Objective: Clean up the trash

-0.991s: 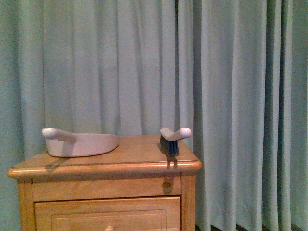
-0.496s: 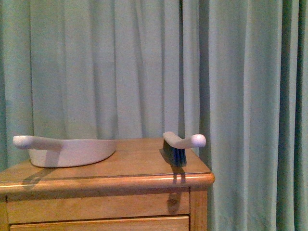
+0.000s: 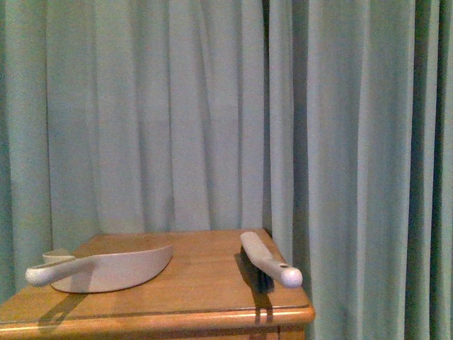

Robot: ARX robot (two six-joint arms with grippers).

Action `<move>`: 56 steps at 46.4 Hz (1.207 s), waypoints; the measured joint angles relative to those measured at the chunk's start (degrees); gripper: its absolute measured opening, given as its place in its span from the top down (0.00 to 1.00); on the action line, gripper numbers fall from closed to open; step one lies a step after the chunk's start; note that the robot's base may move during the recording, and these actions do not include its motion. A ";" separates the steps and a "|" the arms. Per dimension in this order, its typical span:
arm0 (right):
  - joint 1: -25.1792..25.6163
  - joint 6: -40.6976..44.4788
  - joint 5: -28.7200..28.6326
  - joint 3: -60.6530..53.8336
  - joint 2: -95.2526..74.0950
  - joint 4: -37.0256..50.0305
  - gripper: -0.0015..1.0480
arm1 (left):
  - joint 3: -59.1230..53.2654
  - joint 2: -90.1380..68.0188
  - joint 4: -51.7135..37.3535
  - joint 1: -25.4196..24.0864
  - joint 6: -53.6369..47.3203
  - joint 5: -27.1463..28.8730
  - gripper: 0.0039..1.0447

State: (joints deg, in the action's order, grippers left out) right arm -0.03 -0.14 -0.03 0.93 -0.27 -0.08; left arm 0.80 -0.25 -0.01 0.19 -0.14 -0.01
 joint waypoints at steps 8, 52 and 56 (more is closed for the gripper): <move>0.00 0.00 0.00 -0.02 0.00 0.00 0.07 | 0.00 0.00 0.00 0.00 0.00 0.00 0.07; 0.00 0.00 0.00 -0.02 0.00 0.00 0.07 | 82.25 -94.14 27.28 13.11 5.77 6.99 0.07; 0.00 0.00 0.00 -0.02 0.00 0.00 0.07 | 85.92 -99.97 28.11 12.70 5.68 9.75 0.07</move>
State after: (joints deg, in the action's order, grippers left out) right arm -0.03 -0.14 -0.03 0.91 -0.27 -0.08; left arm 86.72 -100.22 28.10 12.88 5.54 9.74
